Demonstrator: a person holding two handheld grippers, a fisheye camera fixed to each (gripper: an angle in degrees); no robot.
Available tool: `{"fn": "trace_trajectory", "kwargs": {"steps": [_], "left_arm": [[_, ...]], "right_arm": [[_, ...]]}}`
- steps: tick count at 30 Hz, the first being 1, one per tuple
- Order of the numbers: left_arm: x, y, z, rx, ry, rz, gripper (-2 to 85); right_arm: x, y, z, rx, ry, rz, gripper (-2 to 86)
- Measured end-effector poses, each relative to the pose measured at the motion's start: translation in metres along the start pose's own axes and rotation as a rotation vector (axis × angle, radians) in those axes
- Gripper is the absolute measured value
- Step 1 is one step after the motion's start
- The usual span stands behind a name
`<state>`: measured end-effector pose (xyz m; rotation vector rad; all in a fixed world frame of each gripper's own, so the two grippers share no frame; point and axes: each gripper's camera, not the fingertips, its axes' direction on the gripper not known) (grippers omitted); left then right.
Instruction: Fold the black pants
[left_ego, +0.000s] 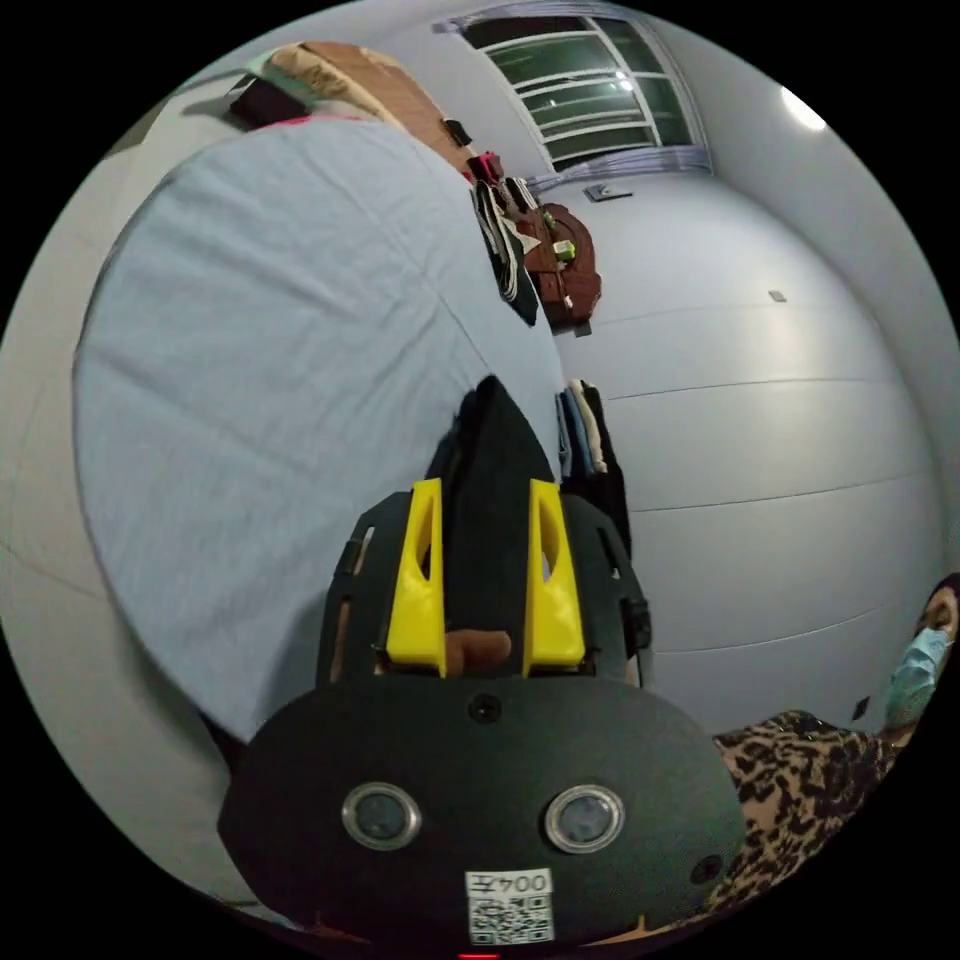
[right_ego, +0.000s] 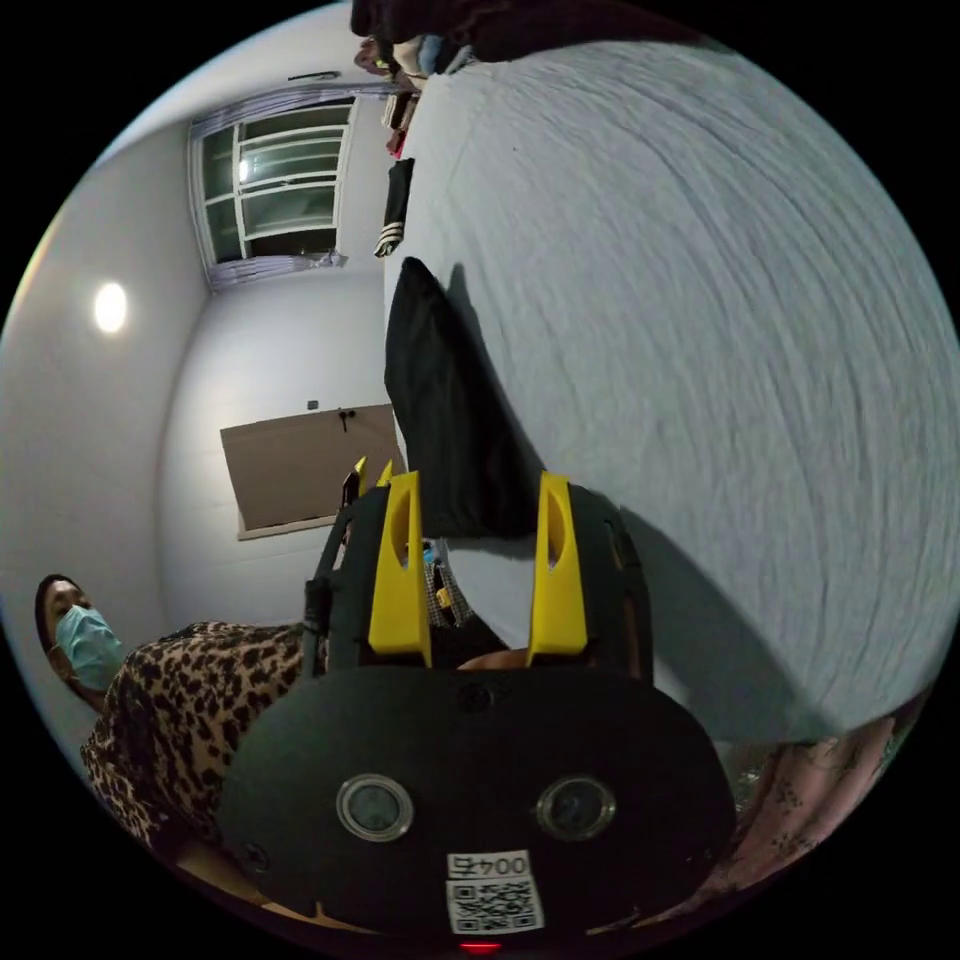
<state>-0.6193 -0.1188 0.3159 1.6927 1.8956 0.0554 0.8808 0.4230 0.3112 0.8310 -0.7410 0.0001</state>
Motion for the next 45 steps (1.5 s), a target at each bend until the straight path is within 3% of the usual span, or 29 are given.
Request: {"fn": "trace_trajectory", "kwargs": {"steps": [8, 18, 28, 31, 35, 41, 45], "left_arm": [[-0.036, 0.102, -0.020, 0.039, 0.067, -0.181, 15.7], [-0.022, 0.110, -0.028, 0.058, 0.016, -0.179, 21.5], [-0.077, 0.104, 0.090, -0.038, 0.282, -0.363, 25.0], [-0.086, 0.086, 0.115, -0.021, 0.258, -0.349, 22.7], [-0.099, 0.073, 0.129, -0.066, 0.249, -0.353, 11.6], [-0.101, 0.071, 0.122, -0.125, 0.275, -0.324, 9.5], [-0.106, 0.086, 0.119, -0.164, 0.271, -0.347, 9.3]], "right_arm": [[-0.007, -0.019, 0.047, -0.139, -0.007, -0.058, 15.9], [-0.076, -0.058, 0.087, -0.173, -0.020, -0.039, 7.1], [-0.181, -0.086, 0.099, -0.186, -0.108, -0.049, 6.4], [-0.200, -0.093, 0.104, -0.190, -0.102, -0.050, 6.5], [-0.230, -0.109, 0.102, -0.224, -0.036, -0.106, 9.0], [-0.224, -0.139, 0.063, -0.183, -0.109, -0.027, 20.2], [-0.226, -0.169, 0.081, -0.202, -0.219, 0.056, 22.7]]}}
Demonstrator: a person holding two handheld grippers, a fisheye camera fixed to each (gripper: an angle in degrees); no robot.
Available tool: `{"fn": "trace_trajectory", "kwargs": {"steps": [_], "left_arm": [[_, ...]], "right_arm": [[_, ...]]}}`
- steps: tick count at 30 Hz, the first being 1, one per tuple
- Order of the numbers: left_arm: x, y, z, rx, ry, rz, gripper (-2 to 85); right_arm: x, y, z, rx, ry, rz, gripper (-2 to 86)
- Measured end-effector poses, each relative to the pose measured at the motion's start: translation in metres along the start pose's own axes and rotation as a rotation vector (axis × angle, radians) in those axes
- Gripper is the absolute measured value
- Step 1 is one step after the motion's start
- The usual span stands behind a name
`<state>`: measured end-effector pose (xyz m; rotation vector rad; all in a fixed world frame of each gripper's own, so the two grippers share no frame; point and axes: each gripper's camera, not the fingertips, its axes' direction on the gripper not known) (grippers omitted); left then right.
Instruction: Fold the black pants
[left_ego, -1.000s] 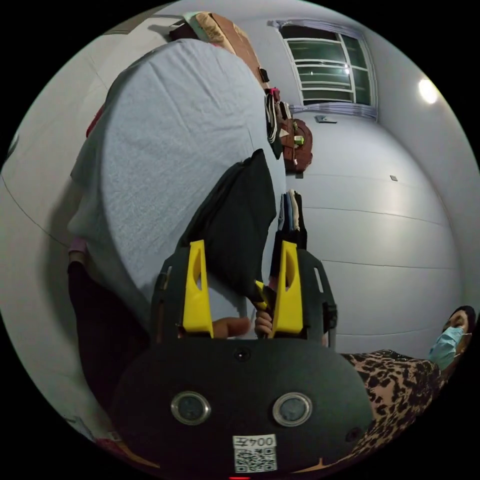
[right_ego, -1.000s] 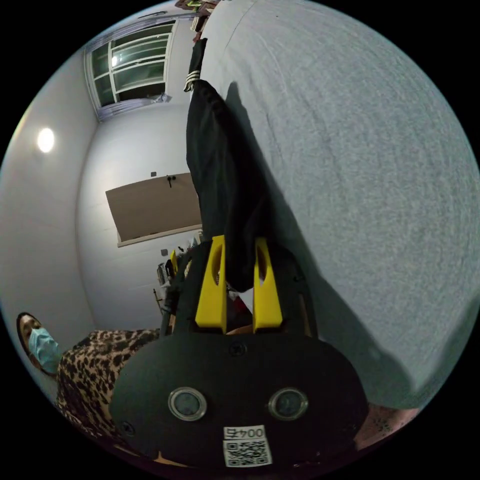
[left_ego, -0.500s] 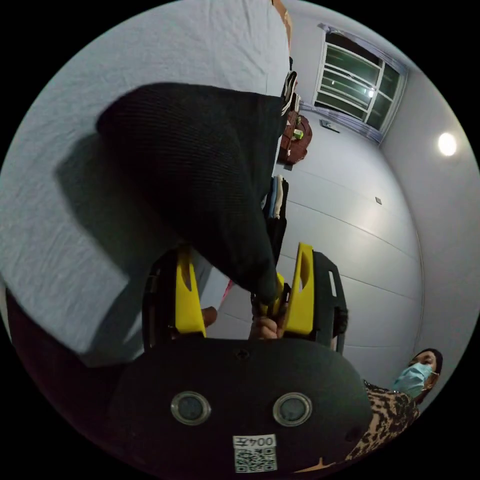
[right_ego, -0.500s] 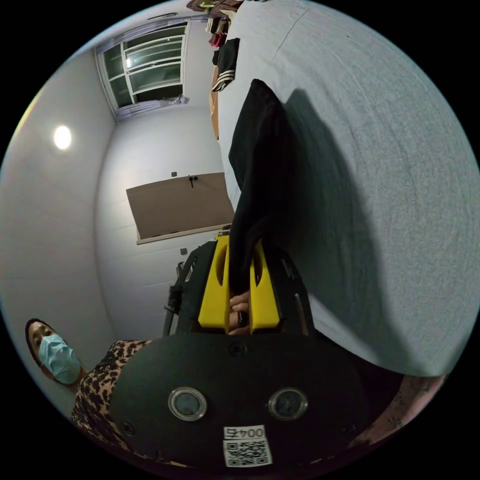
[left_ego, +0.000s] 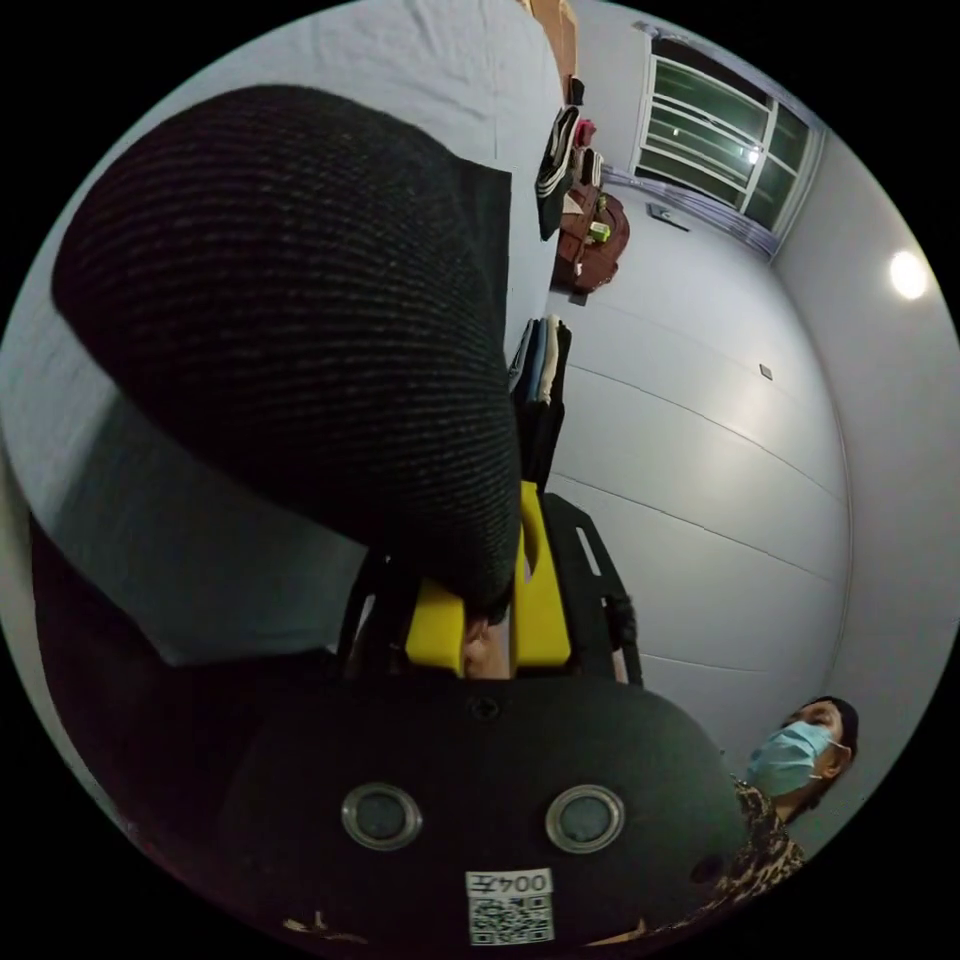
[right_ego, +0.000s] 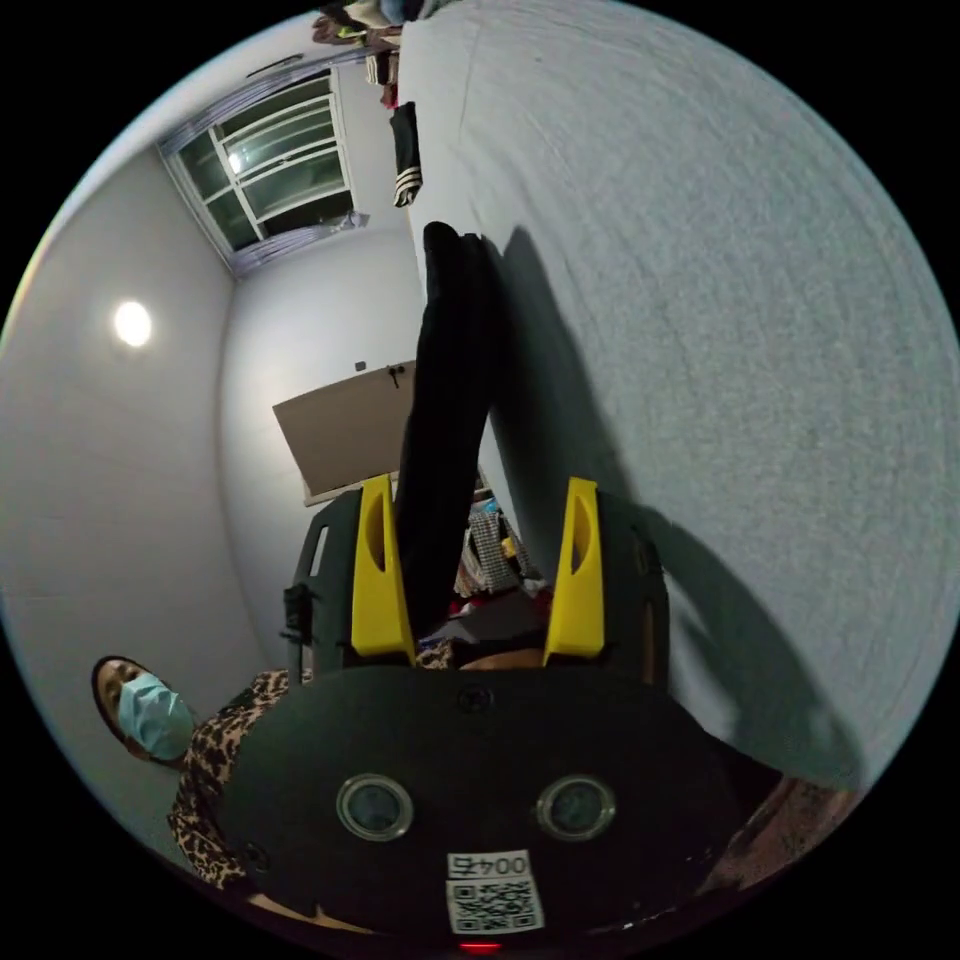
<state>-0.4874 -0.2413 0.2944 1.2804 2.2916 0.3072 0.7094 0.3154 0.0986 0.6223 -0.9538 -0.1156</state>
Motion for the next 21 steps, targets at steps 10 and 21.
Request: {"fn": "trace_trajectory", "kwargs": {"steps": [10, 21], "left_arm": [[-0.046, 0.026, 0.015, -0.147, -0.191, 0.081, 9.1], [-0.140, -0.002, 0.002, -0.398, -0.242, 0.212, 9.1]], "right_arm": [[-0.114, -0.086, 0.118, -0.110, -0.078, -0.043, 15.5], [-0.299, -0.009, 0.156, 0.117, 0.062, -0.141, 7.9]]}}
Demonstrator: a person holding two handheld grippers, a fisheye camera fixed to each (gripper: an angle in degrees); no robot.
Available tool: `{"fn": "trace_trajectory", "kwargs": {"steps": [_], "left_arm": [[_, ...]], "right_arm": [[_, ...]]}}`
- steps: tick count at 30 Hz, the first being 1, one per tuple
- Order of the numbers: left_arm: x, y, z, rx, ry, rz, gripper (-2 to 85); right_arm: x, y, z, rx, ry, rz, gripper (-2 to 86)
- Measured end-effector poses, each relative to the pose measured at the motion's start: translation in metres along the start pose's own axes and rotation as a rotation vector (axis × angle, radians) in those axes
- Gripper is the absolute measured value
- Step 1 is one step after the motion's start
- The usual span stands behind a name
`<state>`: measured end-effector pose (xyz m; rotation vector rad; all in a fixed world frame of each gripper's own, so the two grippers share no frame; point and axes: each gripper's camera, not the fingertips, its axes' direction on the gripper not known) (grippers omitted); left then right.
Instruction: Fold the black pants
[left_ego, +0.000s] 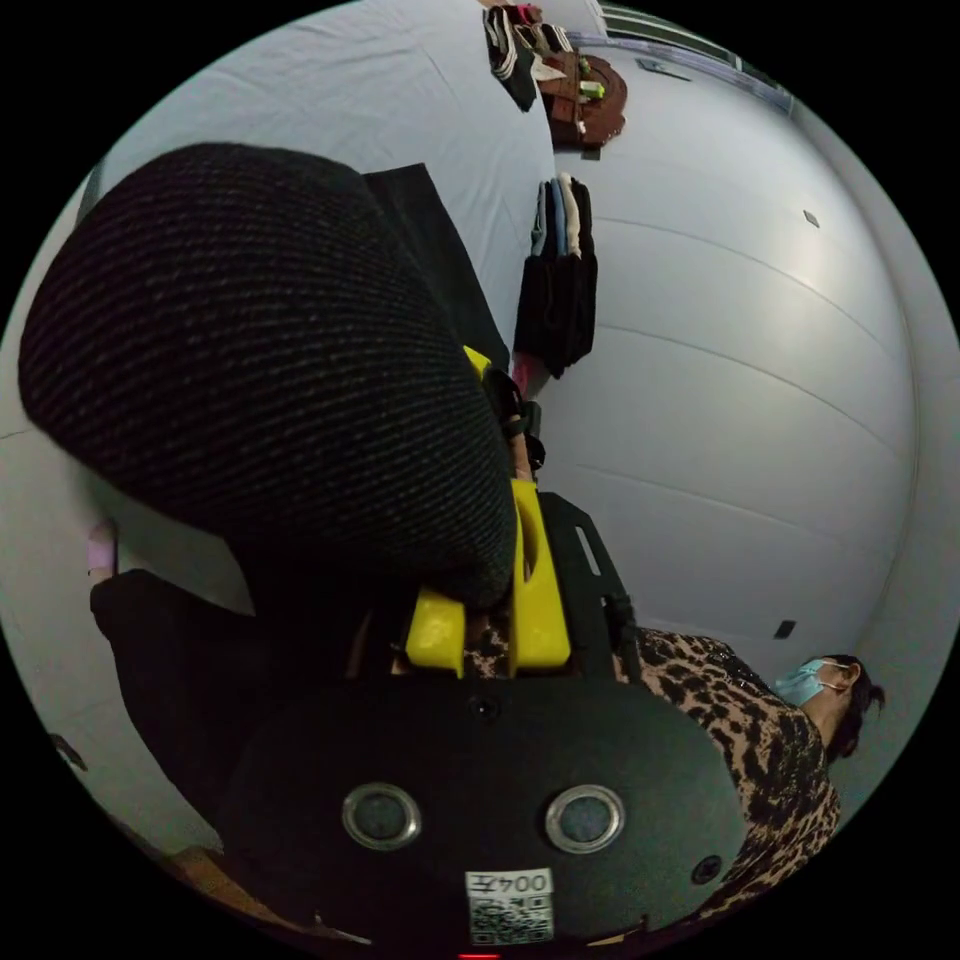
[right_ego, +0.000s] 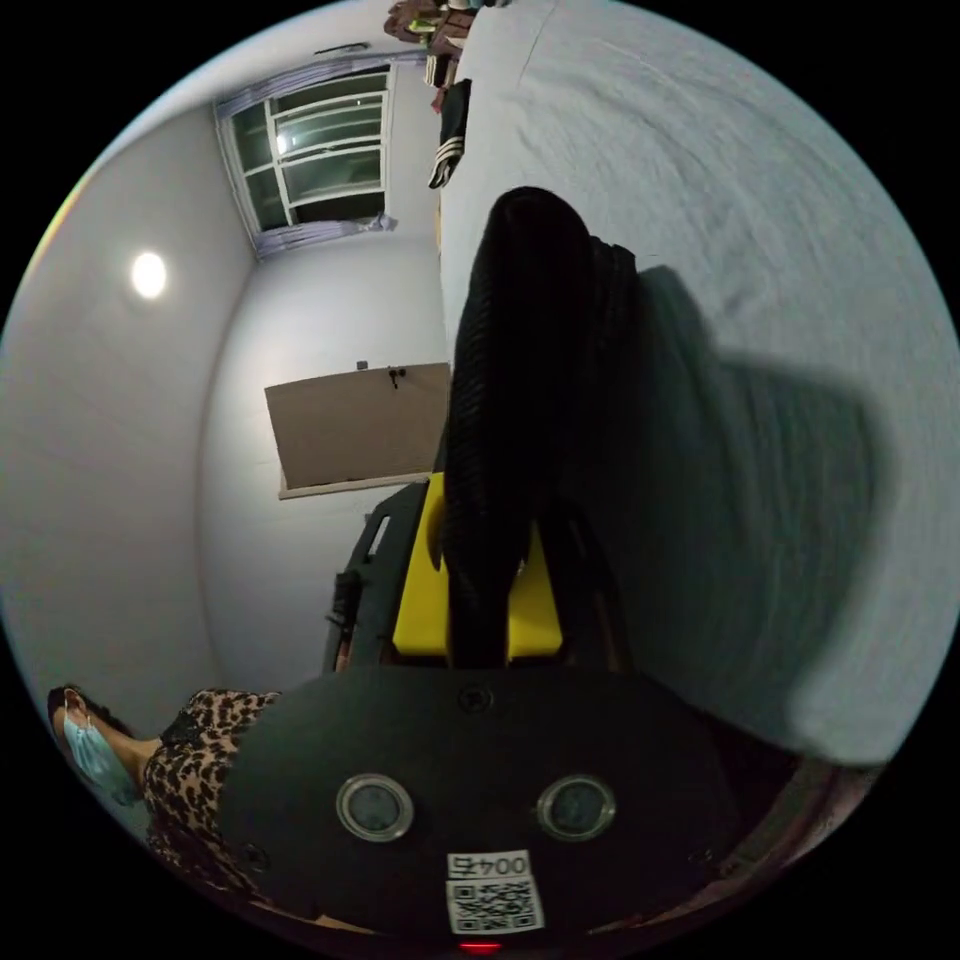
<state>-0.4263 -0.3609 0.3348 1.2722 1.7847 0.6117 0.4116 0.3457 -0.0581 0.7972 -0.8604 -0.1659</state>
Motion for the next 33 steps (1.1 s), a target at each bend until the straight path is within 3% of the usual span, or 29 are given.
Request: {"fn": "trace_trajectory", "kwargs": {"steps": [10, 18, 24, 33], "left_arm": [[-0.106, 0.054, 0.021, -0.336, -0.030, 0.193, 8.9], [-0.126, 0.098, 0.098, -0.500, -0.062, 0.412, 8.6], [-0.145, 0.167, 0.173, -0.514, -0.017, 0.568, 8.7], [-0.177, 0.313, 0.338, -0.541, 0.189, 0.649, 8.4]], "right_arm": [[-0.194, 0.186, 0.017, 0.334, 0.066, 0.025, 7.5], [-0.382, 0.292, -0.042, 0.501, 0.142, -0.012, 7.4], [-0.531, 0.373, -0.122, 0.597, 0.169, -0.121, 7.3], [-0.777, 0.562, -0.324, 0.692, 0.349, -0.297, 7.3]]}}
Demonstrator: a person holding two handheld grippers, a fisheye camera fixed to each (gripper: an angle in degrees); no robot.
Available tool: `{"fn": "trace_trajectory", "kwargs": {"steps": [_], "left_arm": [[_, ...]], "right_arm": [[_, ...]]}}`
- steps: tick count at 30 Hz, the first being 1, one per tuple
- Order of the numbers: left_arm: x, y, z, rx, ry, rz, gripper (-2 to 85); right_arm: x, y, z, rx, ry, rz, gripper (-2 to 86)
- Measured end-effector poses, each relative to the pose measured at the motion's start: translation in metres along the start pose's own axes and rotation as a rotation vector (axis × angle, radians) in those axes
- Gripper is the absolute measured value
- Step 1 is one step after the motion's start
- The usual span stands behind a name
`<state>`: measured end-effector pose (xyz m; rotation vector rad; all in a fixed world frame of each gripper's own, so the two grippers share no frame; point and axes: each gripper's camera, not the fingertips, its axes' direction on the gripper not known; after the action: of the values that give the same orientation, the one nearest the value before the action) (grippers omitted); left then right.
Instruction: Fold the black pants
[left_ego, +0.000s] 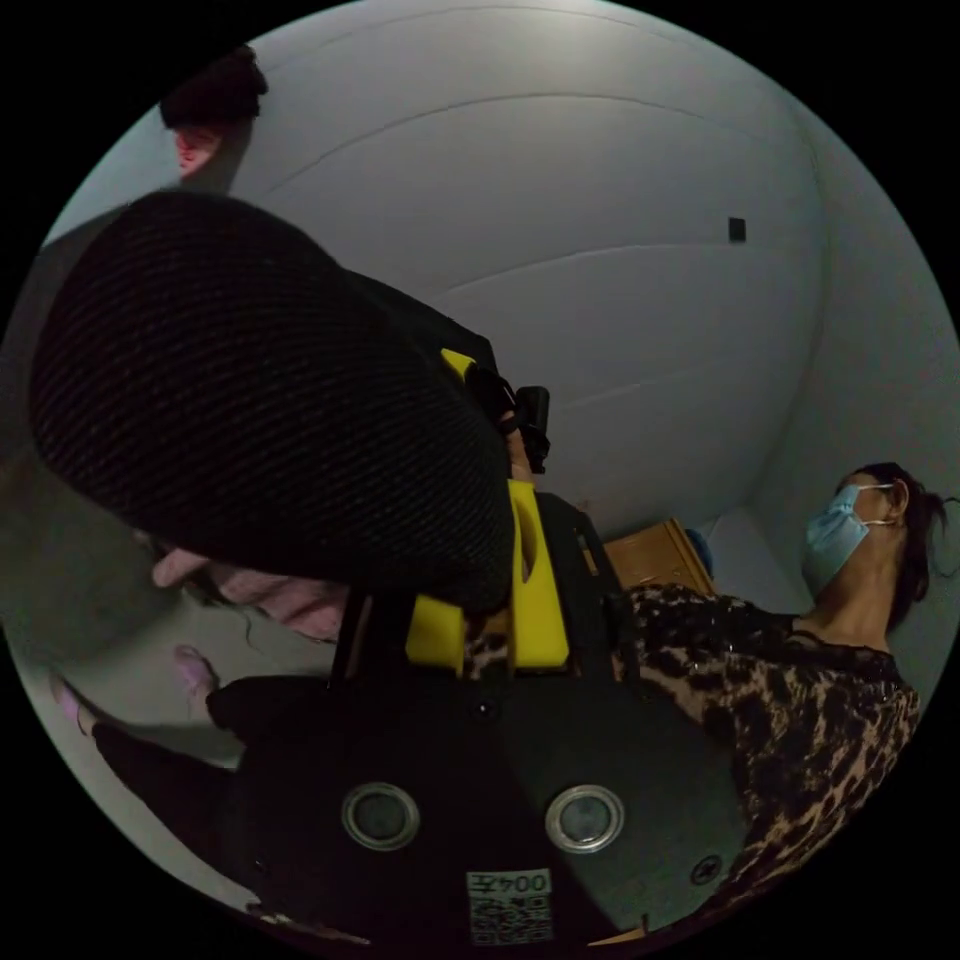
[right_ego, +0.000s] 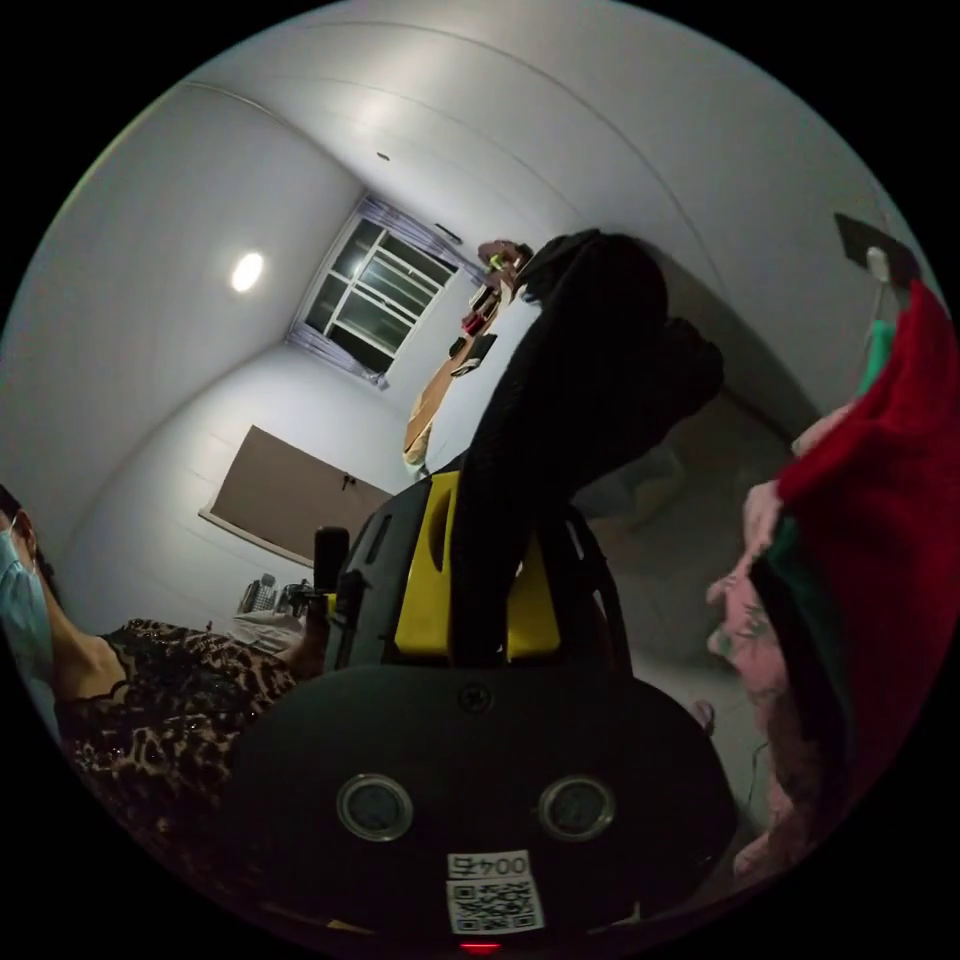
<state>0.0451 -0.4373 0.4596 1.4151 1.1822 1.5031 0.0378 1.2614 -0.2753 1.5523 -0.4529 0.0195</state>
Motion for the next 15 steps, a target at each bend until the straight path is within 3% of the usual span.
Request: {"fn": "trace_trajectory", "kwargs": {"steps": [8, 15], "left_arm": [[0.011, 0.026, 0.176, -0.246, 0.110, 0.153, 8.2], [0.002, 0.096, 0.295, -0.407, 0.294, 0.153, 8.2]], "right_arm": [[-0.132, 0.021, -0.284, 0.234, 0.133, 0.037, 7.4], [-0.258, 0.087, -0.455, 0.370, 0.329, 0.146, 7.3]]}}
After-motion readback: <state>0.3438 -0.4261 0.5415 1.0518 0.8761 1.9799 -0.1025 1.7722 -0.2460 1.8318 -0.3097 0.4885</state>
